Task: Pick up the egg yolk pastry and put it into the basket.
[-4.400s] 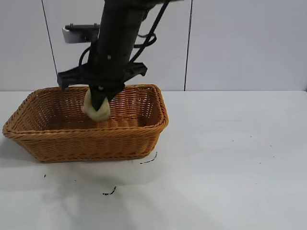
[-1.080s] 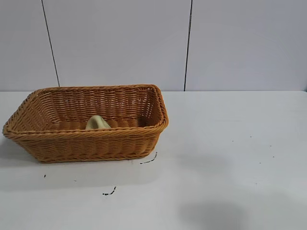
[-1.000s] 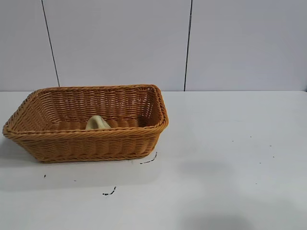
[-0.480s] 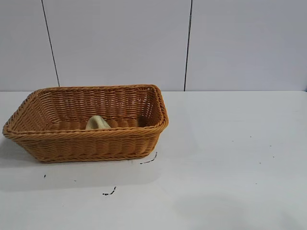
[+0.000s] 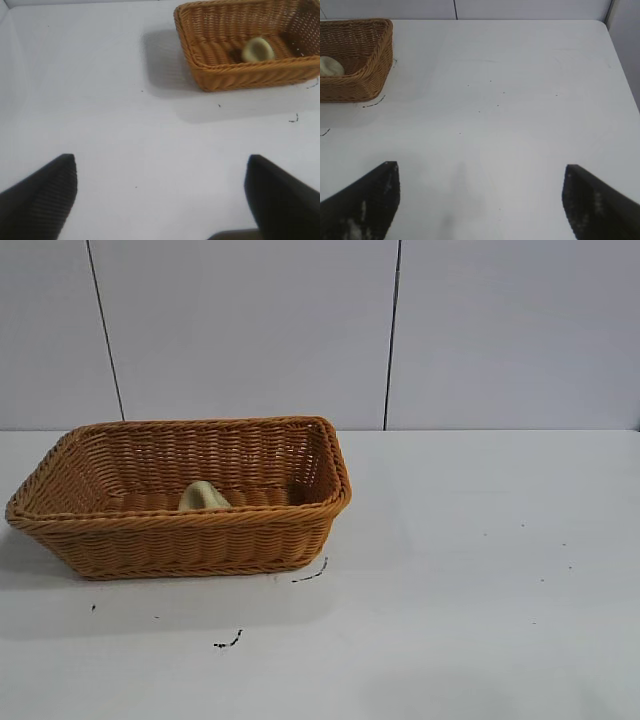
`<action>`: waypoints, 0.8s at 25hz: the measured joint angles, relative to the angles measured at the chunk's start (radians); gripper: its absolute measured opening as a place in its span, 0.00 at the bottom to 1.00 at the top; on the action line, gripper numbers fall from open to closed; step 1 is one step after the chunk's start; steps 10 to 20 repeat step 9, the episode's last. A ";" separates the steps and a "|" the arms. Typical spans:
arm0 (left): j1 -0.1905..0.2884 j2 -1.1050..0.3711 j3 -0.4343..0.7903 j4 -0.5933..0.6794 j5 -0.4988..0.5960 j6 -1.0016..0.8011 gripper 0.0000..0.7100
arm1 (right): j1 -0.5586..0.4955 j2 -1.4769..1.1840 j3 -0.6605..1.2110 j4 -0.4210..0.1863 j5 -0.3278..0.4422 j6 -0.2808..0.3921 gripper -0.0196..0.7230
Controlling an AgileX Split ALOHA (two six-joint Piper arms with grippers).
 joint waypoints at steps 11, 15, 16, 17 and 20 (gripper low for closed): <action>0.000 0.000 0.000 0.000 0.000 0.000 0.98 | 0.015 0.000 0.000 0.004 0.000 0.000 0.88; 0.000 0.000 0.000 0.000 0.000 0.000 0.98 | 0.015 0.000 0.000 0.004 0.000 0.000 0.88; 0.000 0.000 0.000 0.000 0.000 0.000 0.98 | 0.015 0.000 0.000 0.004 0.000 0.000 0.88; 0.000 0.000 0.000 0.000 0.000 0.000 0.98 | 0.015 0.000 0.000 0.004 0.000 0.000 0.88; 0.000 0.000 0.000 0.000 0.000 0.000 0.98 | 0.015 0.000 0.000 0.004 0.000 0.000 0.88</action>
